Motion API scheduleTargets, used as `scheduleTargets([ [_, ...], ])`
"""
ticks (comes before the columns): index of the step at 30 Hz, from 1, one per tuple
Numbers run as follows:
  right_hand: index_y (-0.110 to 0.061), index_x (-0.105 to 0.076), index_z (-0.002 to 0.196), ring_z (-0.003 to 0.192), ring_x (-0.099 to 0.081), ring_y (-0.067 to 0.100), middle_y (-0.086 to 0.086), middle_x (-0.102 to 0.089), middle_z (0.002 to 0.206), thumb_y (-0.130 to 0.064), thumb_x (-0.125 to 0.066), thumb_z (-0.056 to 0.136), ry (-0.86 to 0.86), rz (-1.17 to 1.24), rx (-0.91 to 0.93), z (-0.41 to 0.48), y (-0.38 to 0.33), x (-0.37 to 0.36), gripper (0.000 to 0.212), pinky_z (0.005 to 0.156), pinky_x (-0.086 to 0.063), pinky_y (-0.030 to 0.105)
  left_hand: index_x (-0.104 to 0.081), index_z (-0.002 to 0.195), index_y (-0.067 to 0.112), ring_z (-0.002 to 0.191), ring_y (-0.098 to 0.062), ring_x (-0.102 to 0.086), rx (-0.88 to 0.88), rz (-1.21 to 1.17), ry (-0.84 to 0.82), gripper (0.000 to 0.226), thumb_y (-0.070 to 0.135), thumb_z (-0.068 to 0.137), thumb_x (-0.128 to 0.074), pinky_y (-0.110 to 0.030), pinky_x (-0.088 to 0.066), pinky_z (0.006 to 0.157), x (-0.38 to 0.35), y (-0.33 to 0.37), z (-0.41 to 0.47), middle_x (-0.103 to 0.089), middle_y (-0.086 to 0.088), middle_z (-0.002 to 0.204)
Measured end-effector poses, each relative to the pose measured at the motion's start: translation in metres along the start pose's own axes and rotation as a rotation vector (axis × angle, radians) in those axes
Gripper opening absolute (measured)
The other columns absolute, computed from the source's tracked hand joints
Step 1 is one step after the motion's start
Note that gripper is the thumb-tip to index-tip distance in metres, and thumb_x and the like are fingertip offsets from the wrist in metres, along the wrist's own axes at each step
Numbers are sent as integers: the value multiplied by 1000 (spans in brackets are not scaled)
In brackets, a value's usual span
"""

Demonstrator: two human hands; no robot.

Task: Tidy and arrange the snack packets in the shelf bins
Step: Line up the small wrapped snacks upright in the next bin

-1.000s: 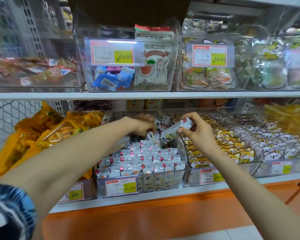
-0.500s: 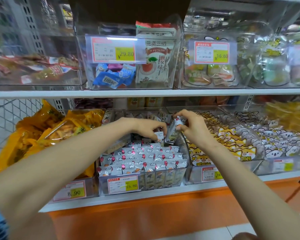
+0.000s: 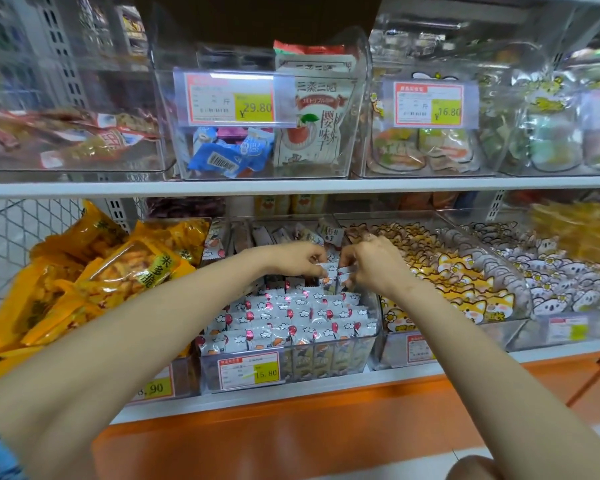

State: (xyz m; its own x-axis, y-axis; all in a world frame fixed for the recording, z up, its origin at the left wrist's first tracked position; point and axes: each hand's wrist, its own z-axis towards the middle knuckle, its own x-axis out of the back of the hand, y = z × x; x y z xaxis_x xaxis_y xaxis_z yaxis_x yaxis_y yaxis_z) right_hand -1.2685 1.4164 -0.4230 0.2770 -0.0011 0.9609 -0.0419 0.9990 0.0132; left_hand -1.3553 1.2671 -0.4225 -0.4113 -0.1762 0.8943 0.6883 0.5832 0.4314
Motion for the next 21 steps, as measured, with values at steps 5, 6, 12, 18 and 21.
scheduleTargets([
  [5, -25, -71, 101, 110, -55, 24, 3, -68, 110, -22, -68, 82, -54, -15, 0, 5, -1, -1, 19, 95, -36, 31, -46, 91, 12, 60, -10, -34, 36, 9, -19, 20, 28, 93, -56, -25, -27, 55, -6, 1, 5, -39, 5, 71],
  [6, -26, -70, 102, 111, -54, 24, 3, -67, 111, -22, -66, 83, -69, -35, 2, 6, -1, -2, 20, 95, -35, 31, -46, 93, 12, 61, -9, -35, 44, 27, -21, 21, 29, 92, -57, -25, -27, 55, -7, 1, 7, -41, 5, 72],
  [12, -28, -69, 105, 118, -49, 21, 0, -65, 116, -23, -64, 84, -173, -46, 12, 7, -1, -8, 22, 104, -27, 34, -43, 83, 14, 58, -12, -34, 105, 21, -76, 25, 29, 90, -61, -27, -27, 53, -20, -4, 15, -43, 3, 67],
  [18, -28, -68, 107, 118, -49, 23, 1, -64, 117, -12, -53, 87, -170, -24, 23, 7, 0, -5, 28, 103, -28, 35, -38, 65, 17, 58, -14, -30, 164, -56, -144, 36, 24, 87, -66, -26, -27, 55, -14, -7, 22, -36, 2, 63],
  [21, -28, -68, 105, 117, -50, 22, 3, -63, 117, -15, -53, 88, -176, -54, 32, 8, -1, -2, 26, 102, -29, 35, -40, 65, 16, 62, -16, -32, 175, -66, -162, 34, 17, 87, -66, -27, -29, 58, -14, -8, 28, -39, 1, 65],
])
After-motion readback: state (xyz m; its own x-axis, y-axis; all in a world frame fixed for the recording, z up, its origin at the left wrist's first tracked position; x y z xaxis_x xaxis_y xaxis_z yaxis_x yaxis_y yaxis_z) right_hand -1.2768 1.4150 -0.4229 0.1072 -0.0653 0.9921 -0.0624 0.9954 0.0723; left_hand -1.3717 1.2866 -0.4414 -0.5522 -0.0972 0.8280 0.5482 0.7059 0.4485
